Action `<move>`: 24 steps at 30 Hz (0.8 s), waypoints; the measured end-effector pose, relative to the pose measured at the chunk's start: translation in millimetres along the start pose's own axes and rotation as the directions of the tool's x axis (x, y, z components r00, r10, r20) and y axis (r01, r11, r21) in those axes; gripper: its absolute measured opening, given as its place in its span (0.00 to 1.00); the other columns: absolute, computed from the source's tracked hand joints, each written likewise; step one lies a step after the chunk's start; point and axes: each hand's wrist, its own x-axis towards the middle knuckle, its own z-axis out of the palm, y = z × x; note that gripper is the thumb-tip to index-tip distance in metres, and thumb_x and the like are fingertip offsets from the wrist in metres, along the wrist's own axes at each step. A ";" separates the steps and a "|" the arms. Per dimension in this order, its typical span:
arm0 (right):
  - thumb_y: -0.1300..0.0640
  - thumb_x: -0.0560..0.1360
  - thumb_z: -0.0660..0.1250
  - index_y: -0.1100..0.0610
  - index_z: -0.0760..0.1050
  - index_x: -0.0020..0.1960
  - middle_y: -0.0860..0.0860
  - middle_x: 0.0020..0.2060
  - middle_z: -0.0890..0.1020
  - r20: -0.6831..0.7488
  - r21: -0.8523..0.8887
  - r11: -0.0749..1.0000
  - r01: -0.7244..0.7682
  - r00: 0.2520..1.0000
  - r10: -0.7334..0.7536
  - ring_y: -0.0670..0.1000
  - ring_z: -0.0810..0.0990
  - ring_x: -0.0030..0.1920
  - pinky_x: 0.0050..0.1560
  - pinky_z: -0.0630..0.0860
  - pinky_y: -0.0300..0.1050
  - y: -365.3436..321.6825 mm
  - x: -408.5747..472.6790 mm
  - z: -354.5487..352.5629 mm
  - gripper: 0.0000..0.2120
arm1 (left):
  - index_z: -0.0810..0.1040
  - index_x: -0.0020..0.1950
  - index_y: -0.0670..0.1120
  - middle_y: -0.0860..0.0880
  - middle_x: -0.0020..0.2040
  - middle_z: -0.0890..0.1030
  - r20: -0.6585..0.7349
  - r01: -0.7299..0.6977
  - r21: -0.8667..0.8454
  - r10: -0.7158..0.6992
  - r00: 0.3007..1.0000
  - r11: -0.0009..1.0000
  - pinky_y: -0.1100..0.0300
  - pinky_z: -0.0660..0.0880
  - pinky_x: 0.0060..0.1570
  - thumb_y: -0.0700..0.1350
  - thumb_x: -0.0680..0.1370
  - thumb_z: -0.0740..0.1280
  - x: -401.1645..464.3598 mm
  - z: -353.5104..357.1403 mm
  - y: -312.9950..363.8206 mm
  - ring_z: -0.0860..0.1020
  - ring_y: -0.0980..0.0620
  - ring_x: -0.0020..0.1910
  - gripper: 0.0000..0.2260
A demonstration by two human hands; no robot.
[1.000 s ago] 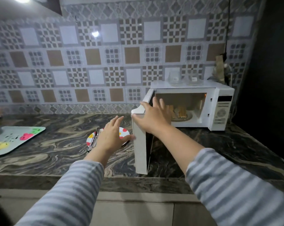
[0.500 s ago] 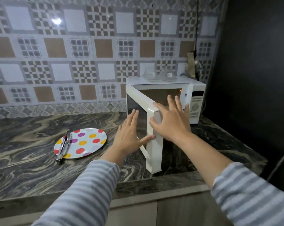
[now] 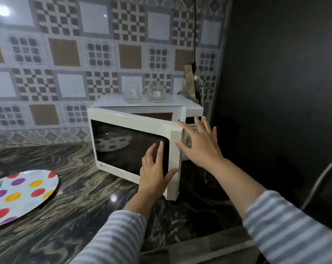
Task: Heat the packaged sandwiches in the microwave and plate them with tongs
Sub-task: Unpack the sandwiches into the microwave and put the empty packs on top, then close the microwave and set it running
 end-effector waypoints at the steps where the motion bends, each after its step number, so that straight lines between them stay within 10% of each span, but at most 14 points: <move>1: 0.39 0.78 0.58 0.37 0.51 0.75 0.55 0.78 0.47 0.005 0.011 1.000 0.009 1.000 -0.009 0.56 0.38 0.77 0.74 0.40 0.63 11.8 11.3 3.3 0.28 | 0.37 0.76 0.57 0.47 0.71 0.57 -0.010 -0.015 -0.005 0.015 1.000 1.000 0.46 0.72 0.60 0.62 0.74 0.65 7.7 8.8 3.6 0.61 0.46 0.67 0.43; 7: 0.39 0.78 0.57 0.36 0.46 0.76 0.54 0.78 0.42 0.035 0.032 0.993 0.111 0.993 -0.112 0.56 0.34 0.76 0.74 0.39 0.64 67.7 73.8 26.4 0.31 | 0.29 0.68 0.71 0.51 0.56 0.71 0.007 -0.048 -0.183 0.050 0.999 0.982 0.46 0.77 0.46 0.49 0.77 0.68 56.8 56.4 13.2 0.75 0.50 0.48 0.46; 16: 0.40 0.76 0.63 0.33 0.21 0.65 0.51 0.74 0.28 0.076 -0.011 0.974 0.226 0.971 -0.225 0.60 0.28 0.73 0.71 0.38 0.68 111.5 116.6 72.4 0.47 | 0.31 0.68 0.72 0.54 0.36 0.68 -0.002 -0.084 -0.164 0.084 0.996 0.983 0.58 0.69 0.39 0.38 0.76 0.67 109.8 94.3 5.2 0.70 0.53 0.35 0.49; 24: 0.38 0.75 0.63 0.39 0.23 0.69 0.54 0.74 0.29 0.006 -0.042 0.964 0.263 0.965 -0.263 0.62 0.26 0.72 0.71 0.38 0.67 125.0 149.9 101.5 0.47 | 0.31 0.67 0.74 0.52 0.37 0.71 -0.022 -0.049 -0.168 0.046 0.999 0.985 0.56 0.74 0.42 0.39 0.76 0.69 143.0 114.2 -7.7 0.73 0.51 0.37 0.50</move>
